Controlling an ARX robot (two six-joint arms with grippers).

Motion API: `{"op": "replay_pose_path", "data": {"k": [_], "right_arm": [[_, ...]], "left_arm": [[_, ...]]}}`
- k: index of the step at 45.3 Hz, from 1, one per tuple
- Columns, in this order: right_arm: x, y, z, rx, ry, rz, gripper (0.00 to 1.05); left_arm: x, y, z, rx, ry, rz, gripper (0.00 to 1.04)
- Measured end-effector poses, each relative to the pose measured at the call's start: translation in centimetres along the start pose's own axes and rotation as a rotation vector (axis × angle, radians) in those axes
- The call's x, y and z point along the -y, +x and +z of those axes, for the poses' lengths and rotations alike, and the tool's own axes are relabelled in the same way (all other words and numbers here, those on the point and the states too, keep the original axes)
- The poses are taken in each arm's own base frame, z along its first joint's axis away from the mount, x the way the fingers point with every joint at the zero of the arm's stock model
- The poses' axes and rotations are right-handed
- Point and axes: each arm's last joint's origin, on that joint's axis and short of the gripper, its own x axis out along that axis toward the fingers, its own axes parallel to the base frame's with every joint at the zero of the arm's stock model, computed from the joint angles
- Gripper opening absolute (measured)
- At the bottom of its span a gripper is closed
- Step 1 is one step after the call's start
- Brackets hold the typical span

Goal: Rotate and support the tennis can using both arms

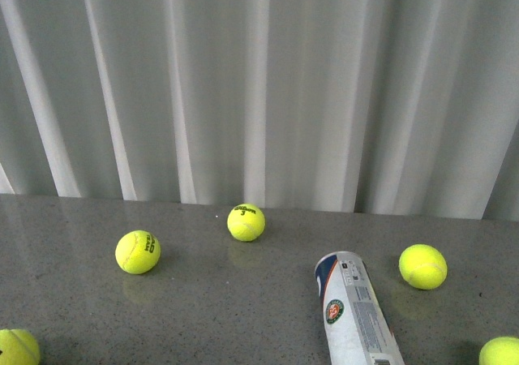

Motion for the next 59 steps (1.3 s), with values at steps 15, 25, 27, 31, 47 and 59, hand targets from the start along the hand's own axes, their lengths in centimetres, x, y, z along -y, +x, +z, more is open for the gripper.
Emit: {"op": "replay_pose_path", "data": {"k": [15, 25, 27, 31, 47, 59], "right_arm": [[0.00, 0.00, 0.00, 0.000, 0.000, -0.001, 0.98], [0.00, 0.00, 0.00, 0.000, 0.000, 0.000, 0.98], [0.00, 0.00, 0.00, 0.000, 0.000, 0.000, 0.98], [0.00, 0.00, 0.00, 0.000, 0.000, -0.001, 0.98], [0.00, 0.00, 0.00, 0.000, 0.000, -0.001, 0.98], [0.00, 0.00, 0.00, 0.000, 0.000, -0.001, 0.98]], "left_arm": [[0.00, 0.00, 0.00, 0.000, 0.000, 0.000, 0.98], [0.00, 0.00, 0.00, 0.000, 0.000, 0.000, 0.98], [0.00, 0.00, 0.00, 0.000, 0.000, 0.000, 0.98], [0.00, 0.00, 0.00, 0.000, 0.000, 0.000, 0.98], [0.00, 0.00, 0.00, 0.000, 0.000, 0.000, 0.98], [0.00, 0.00, 0.00, 0.000, 0.000, 0.000, 0.98]]}}
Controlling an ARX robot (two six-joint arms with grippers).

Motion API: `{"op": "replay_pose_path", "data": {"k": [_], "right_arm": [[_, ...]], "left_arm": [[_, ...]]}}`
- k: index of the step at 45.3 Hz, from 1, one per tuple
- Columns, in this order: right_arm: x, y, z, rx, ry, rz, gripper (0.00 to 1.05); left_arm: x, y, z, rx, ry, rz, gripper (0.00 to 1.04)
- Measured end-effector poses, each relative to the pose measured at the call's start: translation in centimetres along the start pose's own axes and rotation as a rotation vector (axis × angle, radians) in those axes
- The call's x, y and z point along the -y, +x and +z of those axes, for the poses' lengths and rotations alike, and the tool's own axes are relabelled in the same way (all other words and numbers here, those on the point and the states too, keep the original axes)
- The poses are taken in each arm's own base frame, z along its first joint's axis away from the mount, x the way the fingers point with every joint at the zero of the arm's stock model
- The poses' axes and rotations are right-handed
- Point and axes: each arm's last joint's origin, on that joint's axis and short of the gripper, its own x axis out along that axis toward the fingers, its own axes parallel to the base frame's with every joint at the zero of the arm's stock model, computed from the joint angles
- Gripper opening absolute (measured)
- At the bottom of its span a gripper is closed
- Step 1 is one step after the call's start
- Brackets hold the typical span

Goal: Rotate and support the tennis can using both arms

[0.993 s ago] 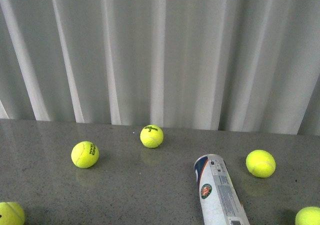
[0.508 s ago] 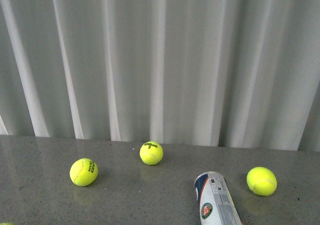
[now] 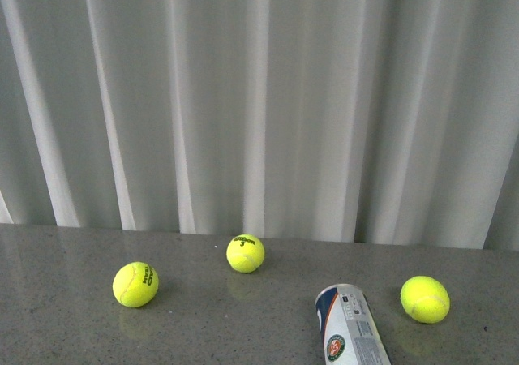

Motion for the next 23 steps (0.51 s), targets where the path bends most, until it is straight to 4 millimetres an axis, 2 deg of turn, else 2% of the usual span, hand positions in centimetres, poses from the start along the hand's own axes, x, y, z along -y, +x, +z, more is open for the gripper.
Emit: {"op": "replay_pose_path", "data": {"k": [4, 6, 8, 11, 17, 23], "right_arm": [[0.0, 0.0, -0.1, -0.016, 0.005, 0.012, 0.98], [-0.1, 0.2, 0.1, -0.201, 0.050, 0.089, 0.98], [-0.1, 0.8, 0.5, -0.313, 0.080, 0.114, 0.98], [-0.2, 1.8, 1.1, -0.374, 0.101, 0.121, 0.98], [-0.7, 5.0, 2.6, -0.489, 0.128, 0.143, 0.98], [-1.6, 8.7, 2.8, -0.632, 0.154, 0.177, 0.98]], "left_arm": [[0.0, 0.0, 0.0, 0.000, 0.000, 0.000, 0.98], [0.0, 0.0, 0.0, 0.000, 0.000, 0.000, 0.98], [0.0, 0.0, 0.0, 0.000, 0.000, 0.000, 0.98], [0.0, 0.0, 0.0, 0.000, 0.000, 0.000, 0.98], [0.0, 0.0, 0.0, 0.000, 0.000, 0.000, 0.98], [0.0, 0.0, 0.0, 0.000, 0.000, 0.000, 0.98]]}}
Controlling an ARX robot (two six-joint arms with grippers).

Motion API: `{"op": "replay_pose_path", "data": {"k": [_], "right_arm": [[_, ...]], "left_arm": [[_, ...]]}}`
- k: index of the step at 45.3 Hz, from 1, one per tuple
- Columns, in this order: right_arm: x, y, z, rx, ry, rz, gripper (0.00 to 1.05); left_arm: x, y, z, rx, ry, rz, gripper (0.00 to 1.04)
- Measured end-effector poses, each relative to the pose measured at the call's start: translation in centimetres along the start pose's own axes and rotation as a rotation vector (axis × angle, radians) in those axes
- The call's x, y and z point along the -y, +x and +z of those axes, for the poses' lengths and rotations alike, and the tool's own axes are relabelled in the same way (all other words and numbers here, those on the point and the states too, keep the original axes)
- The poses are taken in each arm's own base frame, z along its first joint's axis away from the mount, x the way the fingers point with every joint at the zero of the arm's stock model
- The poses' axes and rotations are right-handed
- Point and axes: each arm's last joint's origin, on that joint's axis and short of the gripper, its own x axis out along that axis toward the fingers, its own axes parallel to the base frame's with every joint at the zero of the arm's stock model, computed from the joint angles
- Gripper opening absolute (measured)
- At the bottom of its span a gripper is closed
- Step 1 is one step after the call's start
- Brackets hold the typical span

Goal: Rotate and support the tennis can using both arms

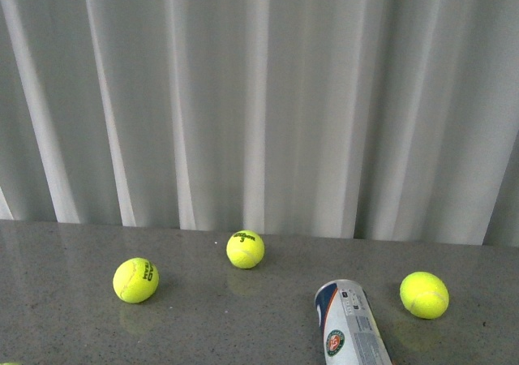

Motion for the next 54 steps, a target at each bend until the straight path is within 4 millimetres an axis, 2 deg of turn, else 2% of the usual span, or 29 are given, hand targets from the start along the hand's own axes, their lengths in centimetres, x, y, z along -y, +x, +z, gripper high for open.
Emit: {"op": "replay_pose_path", "data": {"k": [10, 24, 44, 54], "right_arm": [[-1.0, 6.1, 2.1, -0.191, 0.069, 0.021, 0.98], [-2.2, 12.7, 4.2, -0.303, 0.070, 0.028, 0.98], [-3.9, 17.7, 4.2, -0.382, 0.063, 0.067, 0.98], [-4.3, 21.1, 2.6, -0.447, 0.080, 0.042, 0.98]], "left_arm": [[0.0, 0.0, 0.0, 0.000, 0.000, 0.000, 0.98], [0.0, 0.0, 0.0, 0.000, 0.000, 0.000, 0.98], [0.0, 0.0, 0.0, 0.000, 0.000, 0.000, 0.98], [0.0, 0.0, 0.0, 0.000, 0.000, 0.000, 0.98]]}}
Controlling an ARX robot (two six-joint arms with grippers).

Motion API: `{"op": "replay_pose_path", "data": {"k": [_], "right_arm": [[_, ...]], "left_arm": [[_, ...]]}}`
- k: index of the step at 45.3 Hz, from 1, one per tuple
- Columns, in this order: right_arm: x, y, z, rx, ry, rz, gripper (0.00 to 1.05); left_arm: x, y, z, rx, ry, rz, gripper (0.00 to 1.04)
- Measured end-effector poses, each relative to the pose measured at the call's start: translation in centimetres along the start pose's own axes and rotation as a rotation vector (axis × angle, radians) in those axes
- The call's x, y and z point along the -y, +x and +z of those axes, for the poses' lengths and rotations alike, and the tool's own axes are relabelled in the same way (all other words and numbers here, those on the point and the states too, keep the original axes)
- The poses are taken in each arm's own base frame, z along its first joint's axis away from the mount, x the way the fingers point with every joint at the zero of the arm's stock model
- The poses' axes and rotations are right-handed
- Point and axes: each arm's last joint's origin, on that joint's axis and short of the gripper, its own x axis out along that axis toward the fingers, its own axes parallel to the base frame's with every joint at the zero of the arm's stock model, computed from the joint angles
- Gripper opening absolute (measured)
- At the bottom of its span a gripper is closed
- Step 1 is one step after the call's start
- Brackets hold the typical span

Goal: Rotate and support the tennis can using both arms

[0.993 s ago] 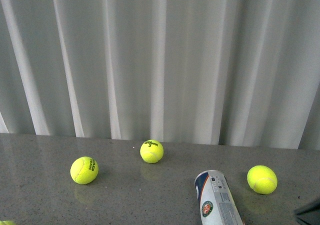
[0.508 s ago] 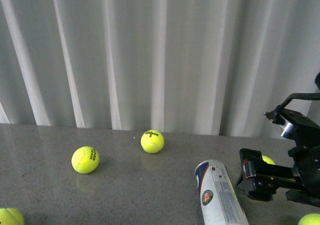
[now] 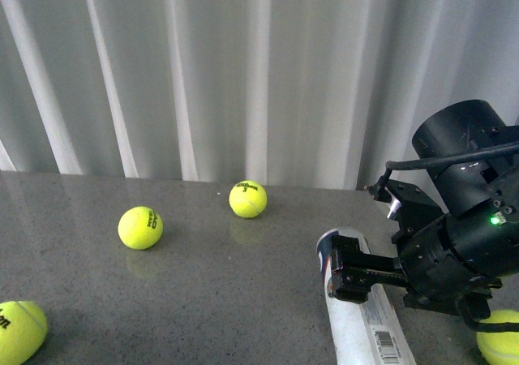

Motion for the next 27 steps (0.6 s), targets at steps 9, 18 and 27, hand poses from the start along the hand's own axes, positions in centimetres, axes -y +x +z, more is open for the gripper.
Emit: {"op": "replay_pose_path", "data": {"k": [9, 18, 27], "right_arm": [[0.1, 1.8, 0.5, -0.016, 0.014, -0.003, 0.98], [0.1, 3.2, 1.4, -0.024, 0.015, -0.008, 0.98], [0.2, 4.1, 1.3, -0.046, 0.009, 0.001, 0.98]], "left_arm": [[0.0, 0.0, 0.0, 0.000, 0.000, 0.000, 0.98], [0.0, 0.0, 0.0, 0.000, 0.000, 0.000, 0.98], [0.0, 0.0, 0.0, 0.000, 0.000, 0.000, 0.98]]}}
